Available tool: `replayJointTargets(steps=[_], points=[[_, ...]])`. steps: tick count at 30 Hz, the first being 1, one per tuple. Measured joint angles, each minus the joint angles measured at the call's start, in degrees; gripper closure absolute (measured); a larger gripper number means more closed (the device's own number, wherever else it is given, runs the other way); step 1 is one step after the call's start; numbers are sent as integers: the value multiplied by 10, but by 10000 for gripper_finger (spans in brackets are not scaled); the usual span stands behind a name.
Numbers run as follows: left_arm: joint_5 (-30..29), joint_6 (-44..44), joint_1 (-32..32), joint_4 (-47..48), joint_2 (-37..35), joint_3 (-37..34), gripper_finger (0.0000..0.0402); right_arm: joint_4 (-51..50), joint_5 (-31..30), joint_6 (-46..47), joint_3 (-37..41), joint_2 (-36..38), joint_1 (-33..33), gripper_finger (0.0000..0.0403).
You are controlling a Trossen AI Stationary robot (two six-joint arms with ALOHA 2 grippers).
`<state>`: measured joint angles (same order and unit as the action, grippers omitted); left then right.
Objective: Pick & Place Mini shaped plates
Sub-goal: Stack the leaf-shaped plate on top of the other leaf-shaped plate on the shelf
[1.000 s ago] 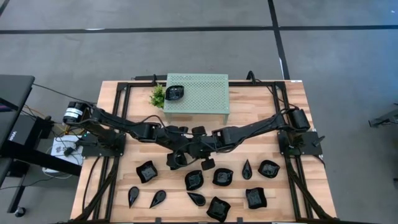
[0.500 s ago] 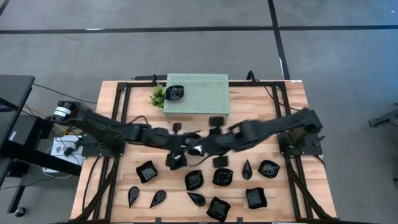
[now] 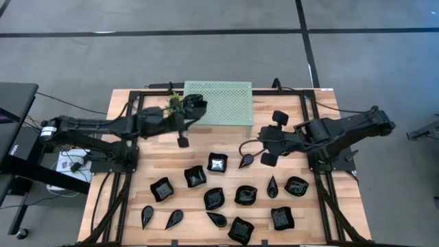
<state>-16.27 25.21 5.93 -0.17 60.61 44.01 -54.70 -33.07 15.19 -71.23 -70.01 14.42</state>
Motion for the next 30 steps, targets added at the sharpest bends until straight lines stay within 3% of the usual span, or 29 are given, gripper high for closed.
replayJointTargets(steps=[5, 9, 17, 24, 30], points=[[35, -1, 80, 14, 36, 1, 395, 206, 17, -57, 167, 52, -31, 361], [47, -2, 116, 13, 58, 1, 394, 311, 31, -70, 237, 57, -54, 374], [48, 23, 148, 15, 85, 1, 395, 341, 32, -76, 258, 40, -86, 401], [67, 99, 148, 14, 104, 1, 393, 360, 32, -77, 257, 44, -84, 396], [64, 102, 148, 12, 107, 1, 378, 365, 32, -82, 257, 44, -84, 395]])
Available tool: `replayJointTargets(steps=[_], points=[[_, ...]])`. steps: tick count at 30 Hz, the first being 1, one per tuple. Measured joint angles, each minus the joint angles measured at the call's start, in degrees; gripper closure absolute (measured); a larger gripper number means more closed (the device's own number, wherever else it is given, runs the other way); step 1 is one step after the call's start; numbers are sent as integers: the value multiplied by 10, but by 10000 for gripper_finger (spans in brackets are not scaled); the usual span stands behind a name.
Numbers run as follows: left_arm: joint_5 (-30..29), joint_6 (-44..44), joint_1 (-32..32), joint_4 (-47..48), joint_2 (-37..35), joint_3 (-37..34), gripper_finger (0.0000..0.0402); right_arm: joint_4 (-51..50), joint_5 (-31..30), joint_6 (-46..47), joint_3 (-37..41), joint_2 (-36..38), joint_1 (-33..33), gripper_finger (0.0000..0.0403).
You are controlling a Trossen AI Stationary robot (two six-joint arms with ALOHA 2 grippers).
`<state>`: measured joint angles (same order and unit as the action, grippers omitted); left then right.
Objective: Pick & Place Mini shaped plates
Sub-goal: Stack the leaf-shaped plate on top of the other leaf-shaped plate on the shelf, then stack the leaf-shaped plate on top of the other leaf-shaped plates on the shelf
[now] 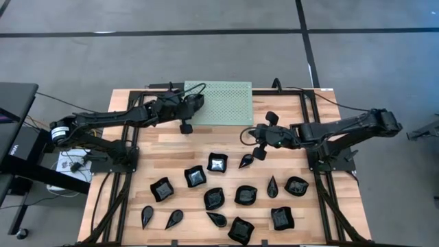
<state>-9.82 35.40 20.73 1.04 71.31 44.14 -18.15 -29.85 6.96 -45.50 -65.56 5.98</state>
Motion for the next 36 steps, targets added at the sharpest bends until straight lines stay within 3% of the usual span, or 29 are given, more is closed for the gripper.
replayJointTargets(steps=[8, 15, 18, 25, 31, 36], points=[[-43, 17, -5, -2, -2, 0, 337, 4, 0, 0, 0, 0, 0, 395], [-43, 13, -85, -9, -40, 0, 320, 6, 0, 0, 0, 0, 0, 395], [-30, -41, -138, -10, -52, 0, 320, 8, 0, 0, 0, 0, 0, 395], [114, -193, -250, -4, -39, 0, 320, 8, 0, 17, 0, -2, 0, 395], [123, -294, -333, -9, 3, 1, 320, 7, 0, 21, 0, -4, 0, 395], [115, -373, -383, -61, 79, 0, 320, 13, 0, 21, 0, -4, 0, 395]])
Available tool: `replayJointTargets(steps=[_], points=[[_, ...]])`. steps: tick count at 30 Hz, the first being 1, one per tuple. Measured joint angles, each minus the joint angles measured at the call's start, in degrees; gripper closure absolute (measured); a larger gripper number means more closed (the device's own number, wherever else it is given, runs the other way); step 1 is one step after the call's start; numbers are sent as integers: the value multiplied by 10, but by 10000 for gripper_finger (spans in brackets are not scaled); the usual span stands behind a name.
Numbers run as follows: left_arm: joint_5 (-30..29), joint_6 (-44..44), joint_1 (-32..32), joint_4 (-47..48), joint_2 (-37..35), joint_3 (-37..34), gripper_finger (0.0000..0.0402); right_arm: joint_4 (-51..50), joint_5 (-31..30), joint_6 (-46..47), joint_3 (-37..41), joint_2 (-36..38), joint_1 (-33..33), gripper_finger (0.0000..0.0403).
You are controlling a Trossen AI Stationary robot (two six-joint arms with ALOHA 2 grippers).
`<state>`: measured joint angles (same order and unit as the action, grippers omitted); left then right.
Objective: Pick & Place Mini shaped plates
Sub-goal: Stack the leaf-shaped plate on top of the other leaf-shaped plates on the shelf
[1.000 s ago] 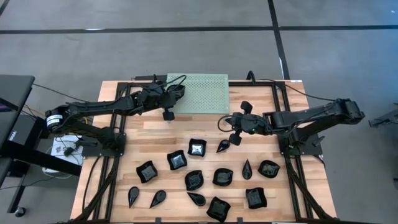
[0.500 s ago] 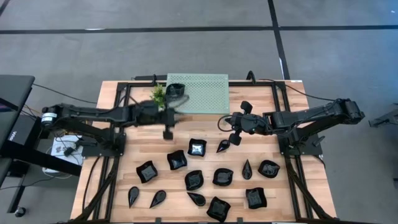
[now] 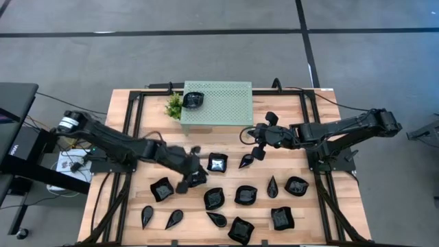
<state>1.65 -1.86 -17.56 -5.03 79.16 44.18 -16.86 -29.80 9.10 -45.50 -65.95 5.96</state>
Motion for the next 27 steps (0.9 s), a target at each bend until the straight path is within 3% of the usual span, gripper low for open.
replayJointTargets(steps=[4, 12, 19, 27], points=[[-1, -97, -22, -62, 72, 0, 320, 5, 0, 0, 0, 0, 0, 395], [-8, -236, -70, -66, 157, 24, 320, 29, 0, 0, 0, 0, 5, 395], [-57, -242, -133, -70, 223, 104, 321, 29, 0, 16, 0, 0, 12, 395], [-73, -237, -121, -66, 304, 129, 321, 28, -1, 10, 0, 0, 11, 395]])
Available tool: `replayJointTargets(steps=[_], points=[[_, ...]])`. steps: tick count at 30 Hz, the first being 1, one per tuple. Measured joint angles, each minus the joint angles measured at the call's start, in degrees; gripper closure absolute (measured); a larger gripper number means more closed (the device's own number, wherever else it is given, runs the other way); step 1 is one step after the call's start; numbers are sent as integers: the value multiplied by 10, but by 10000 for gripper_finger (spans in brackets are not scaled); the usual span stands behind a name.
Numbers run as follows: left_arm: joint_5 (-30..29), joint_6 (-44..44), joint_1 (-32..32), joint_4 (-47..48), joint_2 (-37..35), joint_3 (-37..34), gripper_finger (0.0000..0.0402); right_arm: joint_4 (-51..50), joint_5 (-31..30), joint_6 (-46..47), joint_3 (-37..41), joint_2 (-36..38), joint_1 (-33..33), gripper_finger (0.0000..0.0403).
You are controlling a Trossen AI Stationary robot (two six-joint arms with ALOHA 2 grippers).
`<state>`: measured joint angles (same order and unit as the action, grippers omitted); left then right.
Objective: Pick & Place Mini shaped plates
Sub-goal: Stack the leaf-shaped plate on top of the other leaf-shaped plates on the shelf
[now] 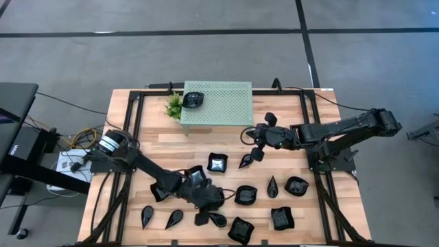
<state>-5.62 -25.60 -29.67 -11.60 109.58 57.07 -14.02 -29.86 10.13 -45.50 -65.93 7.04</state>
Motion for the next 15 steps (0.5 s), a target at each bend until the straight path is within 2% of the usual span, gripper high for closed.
replayJointTargets(steps=[8, 15], points=[[1, -5, 11, -4, 2, 1, 321, -6, 0, -2, 0, 0, -6, 395], [24, -34, 7, -9, 27, 1, 321, -5, 0, -2, 0, 0, -6, 395]])
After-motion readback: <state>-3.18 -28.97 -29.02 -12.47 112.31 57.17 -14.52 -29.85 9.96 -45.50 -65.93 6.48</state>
